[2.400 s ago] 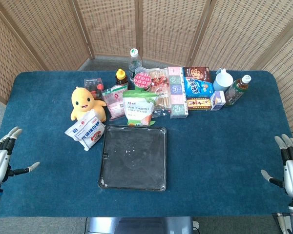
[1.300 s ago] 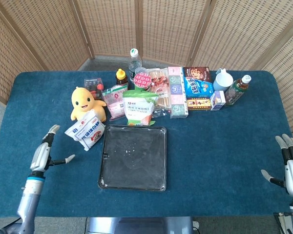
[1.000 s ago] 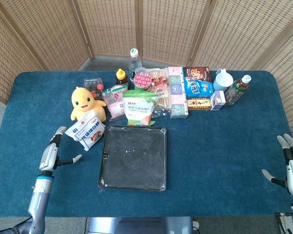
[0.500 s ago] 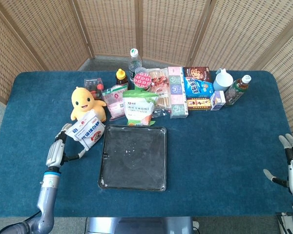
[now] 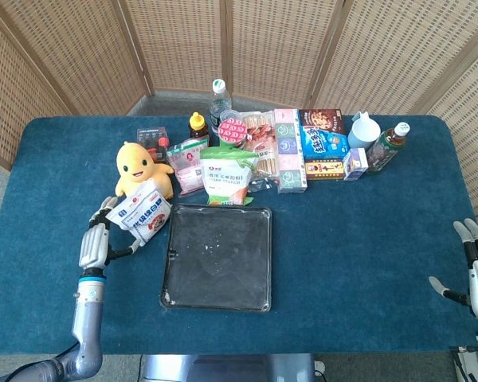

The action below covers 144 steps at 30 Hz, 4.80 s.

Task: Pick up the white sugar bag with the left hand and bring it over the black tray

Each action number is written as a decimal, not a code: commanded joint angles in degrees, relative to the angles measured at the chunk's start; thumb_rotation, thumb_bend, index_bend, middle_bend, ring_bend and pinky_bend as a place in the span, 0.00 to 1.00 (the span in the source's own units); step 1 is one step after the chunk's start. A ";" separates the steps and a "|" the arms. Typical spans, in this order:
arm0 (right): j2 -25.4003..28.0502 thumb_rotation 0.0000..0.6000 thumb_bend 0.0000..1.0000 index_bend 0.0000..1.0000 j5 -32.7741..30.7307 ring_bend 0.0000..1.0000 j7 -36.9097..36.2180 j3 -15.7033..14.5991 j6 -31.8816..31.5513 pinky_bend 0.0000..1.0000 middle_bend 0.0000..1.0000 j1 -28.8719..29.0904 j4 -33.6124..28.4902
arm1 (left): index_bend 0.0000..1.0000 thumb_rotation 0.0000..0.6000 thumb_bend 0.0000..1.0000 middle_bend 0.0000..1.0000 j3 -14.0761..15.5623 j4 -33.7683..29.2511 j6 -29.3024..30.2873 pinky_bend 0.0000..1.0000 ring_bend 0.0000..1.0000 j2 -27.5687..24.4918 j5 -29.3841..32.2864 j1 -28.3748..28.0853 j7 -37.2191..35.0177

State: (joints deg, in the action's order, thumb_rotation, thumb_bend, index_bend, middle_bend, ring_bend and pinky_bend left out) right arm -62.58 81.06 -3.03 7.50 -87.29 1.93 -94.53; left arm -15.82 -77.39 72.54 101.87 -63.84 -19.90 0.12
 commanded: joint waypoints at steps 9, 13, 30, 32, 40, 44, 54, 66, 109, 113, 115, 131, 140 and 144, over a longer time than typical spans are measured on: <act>-0.08 1.00 0.00 0.01 0.26 0.00 -0.16 -0.15 0.19 0.00 0.00 0.12 0.23 | 0.00 1.00 0.23 0.00 -0.82 1.64 -0.42 0.04 0.05 2.96 2.13 -1.13 2.34; -0.22 1.00 0.00 0.01 1.01 0.00 0.44 -0.45 -0.02 0.00 0.00 0.16 0.00 | 0.00 1.00 0.23 0.00 -1.34 2.72 -1.06 0.04 0.05 4.53 3.15 -1.58 2.08; 0.67 1.00 0.00 0.01 2.01 0.00 -1.59 -0.69 -0.66 0.00 0.00 -0.17 -0.55 | 0.00 1.00 0.32 0.00 -2.25 3.97 -1.52 0.15 0.05 7.31 3.23 -3.73 4.20; 0.81 1.00 0.00 0.01 2.09 0.00 -2.05 -0.69 -0.69 0.00 0.00 -0.20 -0.56 | 0.01 1.00 0.36 0.00 -2.42 4.20 -1.68 0.18 0.08 7.55 3.62 -3.87 4.53; 1.21 1.00 0.00 0.01 2.37 0.00 -3.19 -0.64 -1.03 0.00 0.00 -0.33 -0.47 | 0.27 1.00 0.44 0.29 -2.96 6.44 0.29 0.39 0.35 9.29 3.09 -3.90 4.00; 1.30 1.00 0.00 0.01 2.47 0.00 -3.49 -0.76 -0.92 0.00 0.00 -0.34 -0.57 | 0.39 1.00 0.44 0.40 -2.75 7.55 1.04 0.46 0.44 9.73 2.26 -3.57 2.70; 1.31 1.00 0.00 0.01 2.65 0.00 -3.66 -0.88 -0.83 0.00 0.00 -0.29 -0.66 | 0.50 1.00 0.47 0.50 -2.46 8.28 3.81 0.53 0.53 8.94 -1.44 -2.63 -1.52; 1.43 1.00 0.00 0.01 2.38 0.00 -4.20 -0.87 -0.55 0.00 0.00 -0.24 -0.73 | 0.62 1.00 0.49 0.61 -0.25 6.35 8.92 0.59 0.63 4.95 -8.37 -0.42 -6.44; 1.68 1.00 0.00 0.01 1.85 0.00 -4.65 -0.65 -0.52 0.00 0.00 -0.26 -1.06 | 0.69 1.00 0.48 0.65 12.48 3.91 15.07 0.65 0.67 -26.48 -44.29 -7.46 -9.21; 1.67 1.00 0.00 0.01 1.92 0.00 -4.54 -0.71 -0.50 0.00 0.00 -0.26 -1.09 | 0.69 1.00 0.48 0.65 12.96 1.60 13.16 0.65 0.67 -28.73 -45.64 -8.52 -4.13; 1.64 1.00 0.00 0.01 1.91 0.00 -4.41 -0.71 -0.54 0.00 0.00 -0.28 -1.11 | 0.69 1.00 0.48 0.65 13.03 0.77 12.37 0.65 0.67 -29.47 -46.35 -9.00 -1.38; 1.90 1.00 0.00 0.01 1.64 0.00 -5.07 -0.71 -0.21 0.00 0.00 -0.29 -1.09 | 0.71 1.00 0.48 0.69 12.22 -5.66 5.00 0.66 0.67 -34.44 -54.31 -14.00 24.45; 2.07 1.00 0.00 0.01 1.19 0.00 -5.38 -0.55 0.04 0.00 0.00 -0.27 -1.09 | 0.73 1.00 0.48 0.70 12.29 -3.30 3.07 0.66 0.68 -33.32 -56.59 -15.61 31.53; 2.00 1.00 0.00 0.01 1.42 0.00 -5.14 -0.71 0.14 0.00 0.00 -0.22 -1.14 | 0.74 1.00 0.48 0.71 12.24 -2.57 2.90 0.66 0.68 -33.09 -57.42 -16.18 33.64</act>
State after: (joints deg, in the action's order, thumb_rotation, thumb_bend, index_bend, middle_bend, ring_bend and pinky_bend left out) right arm -60.57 82.46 -8.18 6.80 -87.17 1.70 -95.65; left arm -3.53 -80.30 75.52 68.65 -120.88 -35.77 33.15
